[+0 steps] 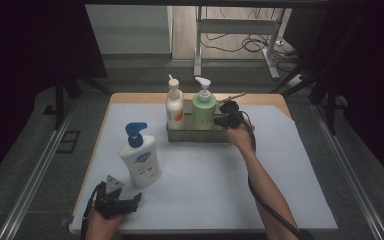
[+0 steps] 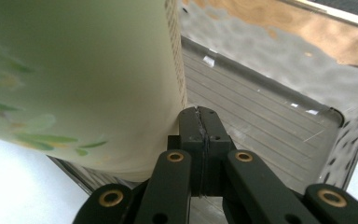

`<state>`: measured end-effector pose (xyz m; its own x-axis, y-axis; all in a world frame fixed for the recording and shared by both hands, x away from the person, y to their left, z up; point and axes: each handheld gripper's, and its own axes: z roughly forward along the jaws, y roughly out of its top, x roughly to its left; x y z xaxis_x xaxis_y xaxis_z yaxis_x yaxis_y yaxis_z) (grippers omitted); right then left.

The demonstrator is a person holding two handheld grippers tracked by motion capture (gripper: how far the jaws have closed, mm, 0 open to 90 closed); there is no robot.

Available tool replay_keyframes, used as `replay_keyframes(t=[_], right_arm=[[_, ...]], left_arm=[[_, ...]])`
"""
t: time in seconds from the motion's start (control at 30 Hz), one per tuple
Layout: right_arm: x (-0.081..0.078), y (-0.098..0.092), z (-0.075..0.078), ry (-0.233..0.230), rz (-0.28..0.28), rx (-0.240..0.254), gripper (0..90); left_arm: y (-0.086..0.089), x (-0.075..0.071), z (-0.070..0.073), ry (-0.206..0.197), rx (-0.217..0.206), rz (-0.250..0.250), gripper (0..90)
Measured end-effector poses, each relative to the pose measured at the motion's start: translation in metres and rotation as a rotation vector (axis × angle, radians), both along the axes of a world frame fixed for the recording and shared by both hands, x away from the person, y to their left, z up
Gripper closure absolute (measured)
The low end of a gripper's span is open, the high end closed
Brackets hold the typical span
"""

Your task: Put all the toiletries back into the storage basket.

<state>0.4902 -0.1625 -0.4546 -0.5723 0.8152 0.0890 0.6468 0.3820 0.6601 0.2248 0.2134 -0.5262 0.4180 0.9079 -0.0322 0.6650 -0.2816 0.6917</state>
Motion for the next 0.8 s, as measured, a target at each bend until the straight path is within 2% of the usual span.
replay_keyframes(t=[0.23,0.8], right_arm=[[0.000,0.004,-0.001,-0.004,0.015,-0.013,89.6],[-0.001,0.018,-0.001,0.004,0.051,-0.012,89.6]], left_arm=[[0.000,0.000,0.000,-0.002,-0.003,0.002,10.2],[0.000,0.000,0.000,-0.001,-0.001,0.002,10.2]])
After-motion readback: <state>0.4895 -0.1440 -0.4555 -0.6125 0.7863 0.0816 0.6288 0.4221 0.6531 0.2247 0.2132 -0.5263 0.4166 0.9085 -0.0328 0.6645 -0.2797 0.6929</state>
